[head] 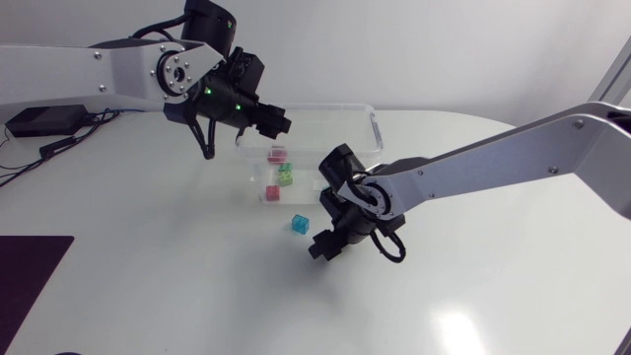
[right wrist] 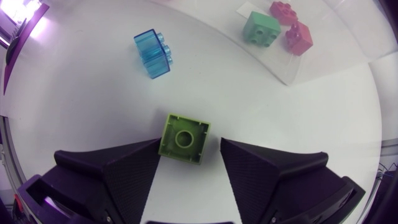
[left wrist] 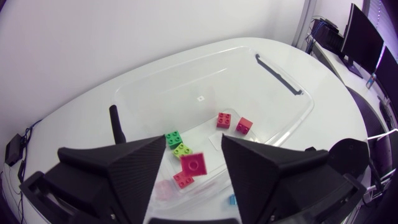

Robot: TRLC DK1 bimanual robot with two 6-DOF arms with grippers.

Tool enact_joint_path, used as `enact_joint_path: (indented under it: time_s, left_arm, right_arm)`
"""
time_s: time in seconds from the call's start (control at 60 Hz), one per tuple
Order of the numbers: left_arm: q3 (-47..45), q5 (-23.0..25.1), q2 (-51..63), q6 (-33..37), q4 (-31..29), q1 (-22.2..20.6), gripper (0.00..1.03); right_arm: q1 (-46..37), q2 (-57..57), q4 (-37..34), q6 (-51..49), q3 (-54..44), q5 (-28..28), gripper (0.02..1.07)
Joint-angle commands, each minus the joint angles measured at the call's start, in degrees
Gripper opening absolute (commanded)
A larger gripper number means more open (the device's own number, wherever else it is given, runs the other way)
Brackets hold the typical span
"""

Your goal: Place the duplo bricks in the container

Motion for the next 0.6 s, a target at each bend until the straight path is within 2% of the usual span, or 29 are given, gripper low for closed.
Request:
enact_joint_path:
  time_s: [0.0, 0.083, 0.383, 0.583]
  left_arm:
    - [1.99, 0.56, 0.83, 0.92, 0.22, -0.06, 0.90]
    - [1.99, 0.56, 0.57, 0.92, 0.13, -0.06, 0.95]
    - [0.15, 0.56, -4.97, 0.57, -3.04, -0.33, 0.95]
    - [-6.18, 0.56, -10.77, 0.57, -4.88, -1.03, 0.95]
  right_arm:
    - [-0.52, 1.27, -0.81, 1.47, 0.61, -0.20, 0.48]
    - [-0.52, 1.10, -0.46, 1.47, 0.34, -0.38, 0.38]
    - [-2.19, -6.55, -0.11, 1.03, -3.61, -0.64, 0.37]
    - [-5.09, -16.66, -0.99, 0.24, -6.07, -0.55, 0.37]
